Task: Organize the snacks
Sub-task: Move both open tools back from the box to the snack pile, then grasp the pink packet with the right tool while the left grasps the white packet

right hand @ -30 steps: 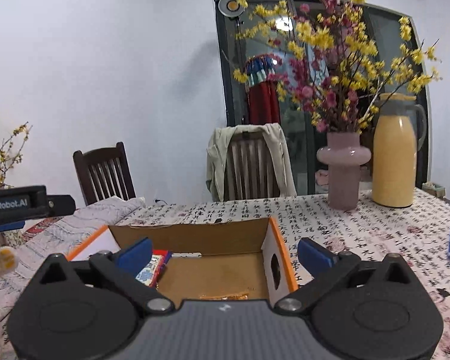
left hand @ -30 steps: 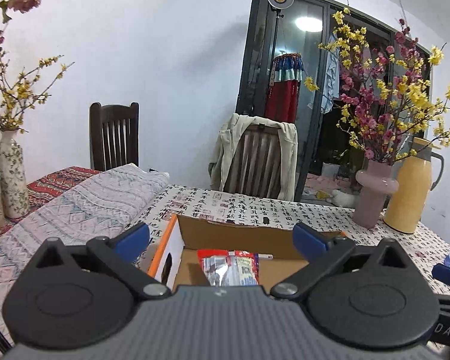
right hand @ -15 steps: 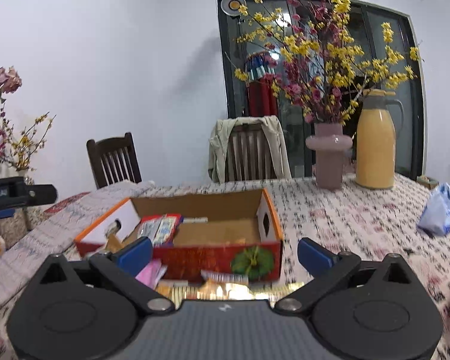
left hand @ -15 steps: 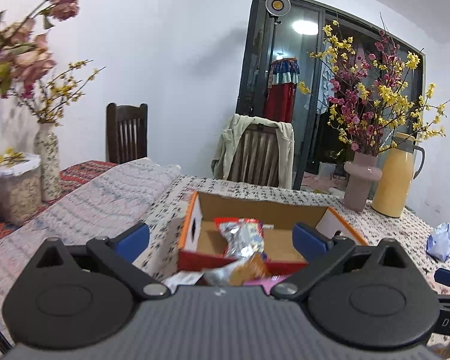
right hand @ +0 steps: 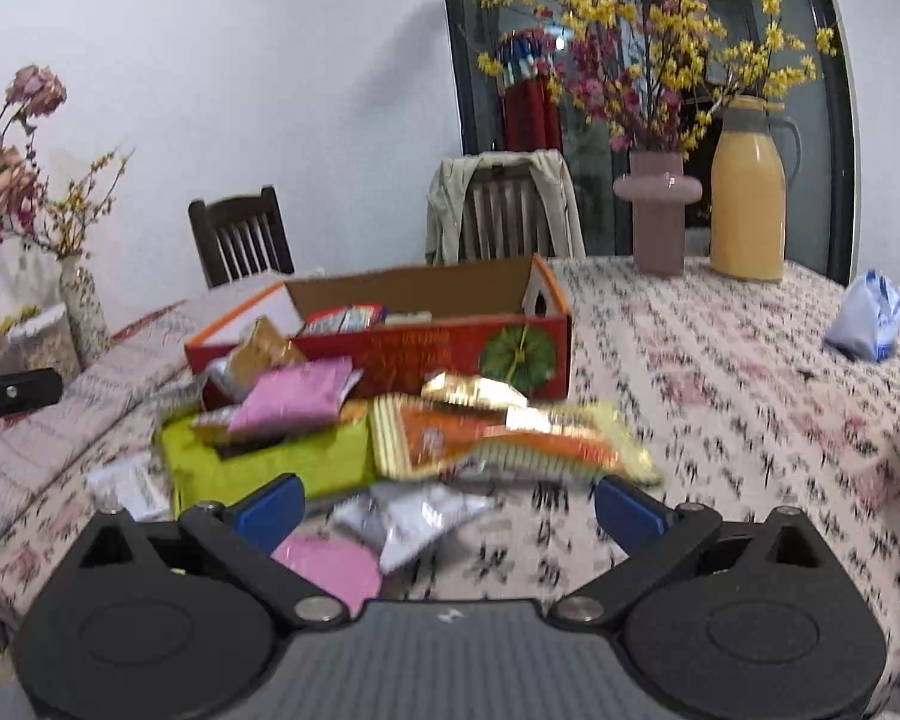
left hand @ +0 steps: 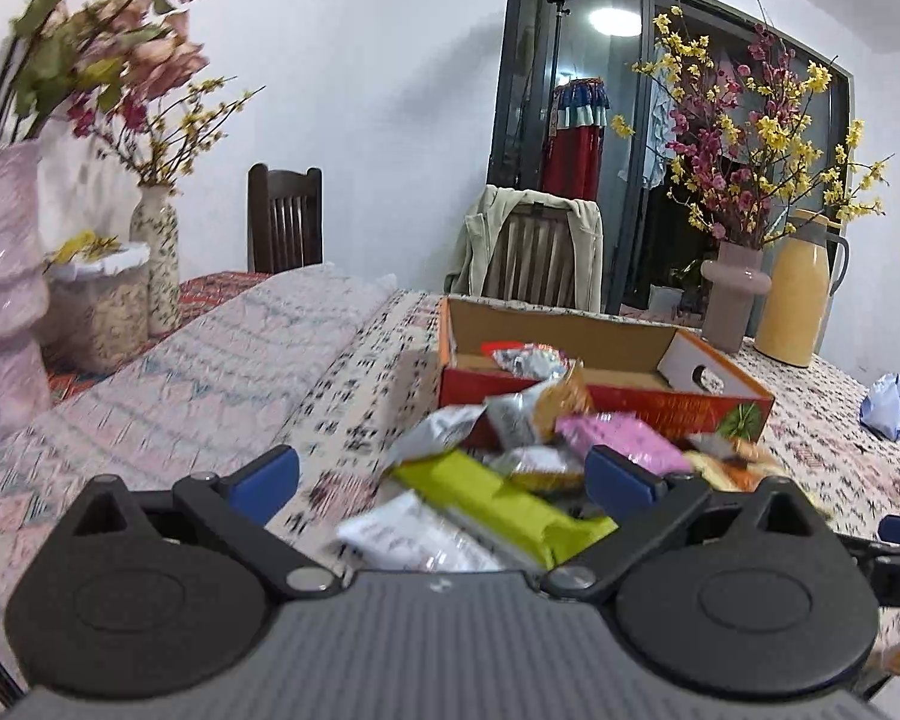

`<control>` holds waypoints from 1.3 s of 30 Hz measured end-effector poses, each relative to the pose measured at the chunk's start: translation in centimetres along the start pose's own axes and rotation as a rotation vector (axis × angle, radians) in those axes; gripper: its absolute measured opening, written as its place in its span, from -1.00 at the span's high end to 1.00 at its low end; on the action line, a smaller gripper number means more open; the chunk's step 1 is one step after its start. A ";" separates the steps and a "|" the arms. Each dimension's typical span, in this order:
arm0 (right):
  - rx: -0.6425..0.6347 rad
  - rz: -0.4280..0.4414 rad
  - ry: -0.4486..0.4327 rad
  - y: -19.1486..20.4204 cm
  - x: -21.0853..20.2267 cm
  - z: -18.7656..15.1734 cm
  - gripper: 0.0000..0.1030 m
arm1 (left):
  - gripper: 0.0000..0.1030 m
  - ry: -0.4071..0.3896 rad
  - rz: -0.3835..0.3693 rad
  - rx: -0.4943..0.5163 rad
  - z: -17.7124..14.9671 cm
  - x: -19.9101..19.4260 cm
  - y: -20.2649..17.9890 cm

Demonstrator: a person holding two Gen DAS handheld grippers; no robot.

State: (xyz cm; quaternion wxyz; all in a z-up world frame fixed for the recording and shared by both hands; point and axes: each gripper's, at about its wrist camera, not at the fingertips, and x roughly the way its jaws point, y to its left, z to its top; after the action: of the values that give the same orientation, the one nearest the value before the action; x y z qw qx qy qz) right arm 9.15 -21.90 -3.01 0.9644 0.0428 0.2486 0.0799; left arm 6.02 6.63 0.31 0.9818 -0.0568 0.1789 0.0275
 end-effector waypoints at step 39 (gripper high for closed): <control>-0.123 -0.001 0.108 5.0 1.6 -2.9 -0.18 | -1.00 0.093 0.018 -0.058 -2.7 0.5 2.9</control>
State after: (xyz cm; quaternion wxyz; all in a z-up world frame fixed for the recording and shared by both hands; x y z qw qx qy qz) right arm 8.46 -16.58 -5.72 0.9504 -0.0209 0.2948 0.0968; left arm 5.37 9.21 -2.64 0.9702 -0.0850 0.2238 0.0387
